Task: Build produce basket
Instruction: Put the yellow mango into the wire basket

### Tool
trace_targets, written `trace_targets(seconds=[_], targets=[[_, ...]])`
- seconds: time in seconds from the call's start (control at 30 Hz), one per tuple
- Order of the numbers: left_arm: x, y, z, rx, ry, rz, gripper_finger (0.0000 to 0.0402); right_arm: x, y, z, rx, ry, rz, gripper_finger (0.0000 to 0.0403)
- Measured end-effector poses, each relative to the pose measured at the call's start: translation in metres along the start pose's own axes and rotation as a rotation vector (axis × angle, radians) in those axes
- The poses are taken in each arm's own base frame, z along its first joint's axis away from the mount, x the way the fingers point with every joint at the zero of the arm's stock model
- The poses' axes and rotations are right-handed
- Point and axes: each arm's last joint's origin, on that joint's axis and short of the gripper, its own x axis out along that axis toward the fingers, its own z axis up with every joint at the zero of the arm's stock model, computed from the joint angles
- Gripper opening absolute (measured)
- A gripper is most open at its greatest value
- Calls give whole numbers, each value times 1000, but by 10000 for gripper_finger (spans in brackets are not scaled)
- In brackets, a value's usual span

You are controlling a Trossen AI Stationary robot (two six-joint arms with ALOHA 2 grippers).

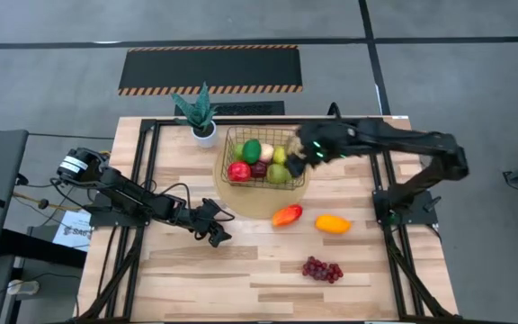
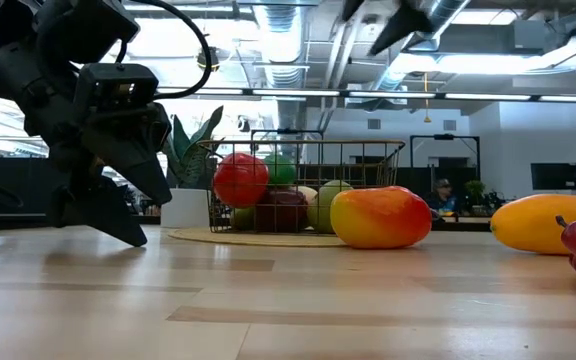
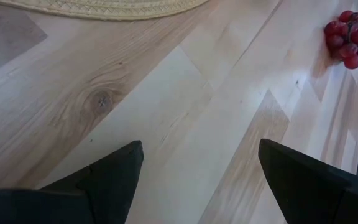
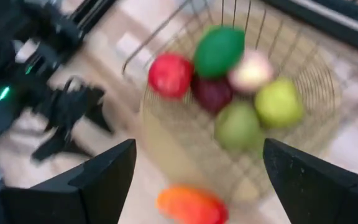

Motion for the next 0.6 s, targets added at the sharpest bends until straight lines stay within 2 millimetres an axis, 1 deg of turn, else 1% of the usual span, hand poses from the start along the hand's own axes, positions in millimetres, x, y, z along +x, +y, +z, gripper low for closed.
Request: trace_targets(seconds=[0.1, 0.2, 0.3, 0.47, 0.6], targets=[[0, 0, 0, 0, -2, 0, 316, -26, 13, -29, -21, 63, 35, 365], [0, 0, 0, 0, -10, 3, 316, -41, 29, -63, -46, 139, 28, 365], [0, 0, 1, -9, -14, 4, 316, -49, 38, -94, -67, 147, -72, 365], [0, 0, 1, -20, -16, 0, 316, -50, 39, -139, -112, 250, -323, 365], [0, -1, 1, -27, -17, -2, 316, -37, 39, -163, -192, 321, -321, 365]])
